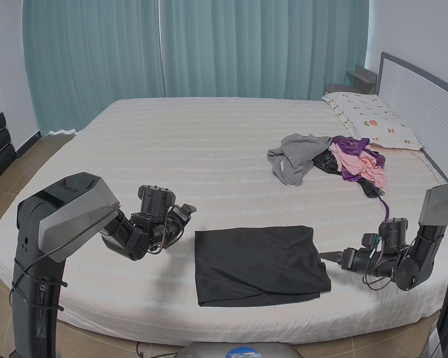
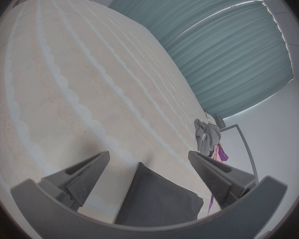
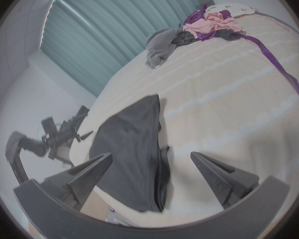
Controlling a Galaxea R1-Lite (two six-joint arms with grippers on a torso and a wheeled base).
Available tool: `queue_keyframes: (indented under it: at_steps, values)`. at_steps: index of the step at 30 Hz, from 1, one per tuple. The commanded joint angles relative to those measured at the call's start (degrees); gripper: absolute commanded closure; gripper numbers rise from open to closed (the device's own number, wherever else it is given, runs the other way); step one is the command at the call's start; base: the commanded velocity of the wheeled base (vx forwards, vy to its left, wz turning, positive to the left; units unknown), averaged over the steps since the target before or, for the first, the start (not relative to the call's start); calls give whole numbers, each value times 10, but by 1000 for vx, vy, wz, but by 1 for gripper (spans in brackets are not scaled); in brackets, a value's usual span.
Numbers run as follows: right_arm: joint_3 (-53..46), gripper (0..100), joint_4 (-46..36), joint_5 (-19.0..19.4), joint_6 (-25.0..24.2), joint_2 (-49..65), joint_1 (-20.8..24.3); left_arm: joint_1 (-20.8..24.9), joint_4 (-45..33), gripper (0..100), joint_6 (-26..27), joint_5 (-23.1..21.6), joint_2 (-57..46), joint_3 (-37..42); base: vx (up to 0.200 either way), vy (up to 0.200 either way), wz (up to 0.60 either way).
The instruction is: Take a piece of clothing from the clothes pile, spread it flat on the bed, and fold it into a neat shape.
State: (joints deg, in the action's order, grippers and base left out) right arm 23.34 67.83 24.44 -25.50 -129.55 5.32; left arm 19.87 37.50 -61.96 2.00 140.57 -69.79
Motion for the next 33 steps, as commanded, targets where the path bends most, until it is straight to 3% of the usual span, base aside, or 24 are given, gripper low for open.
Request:
queue_keyframes:
  at_steps: [1, 8, 15, 20, 33]
  values:
    - [135, 0, -45, 0, -99, -41, 15, 4, 0, 0, -1, 1, -2, 4, 0, 0, 0]
    - [268, 0, -145, -2, -127, -76, 25, 5, 1, 0, 0, 1, -1, 6, 0, 0, 0]
    - [340, 0, -204, -4, -154, -92, 41, 5, 1, 0, 2, 1, 0, 6, 0, 0, 0]
    - [406, 0, -266, -41, -155, -111, 59, 6, 2, 0, 3, 4, 1, 6, 0, 0, 0]
    - [428, 0, -285, -48, -154, -118, 58, 6, 2, 0, 4, 4, 1, 5, 0, 0, 0]
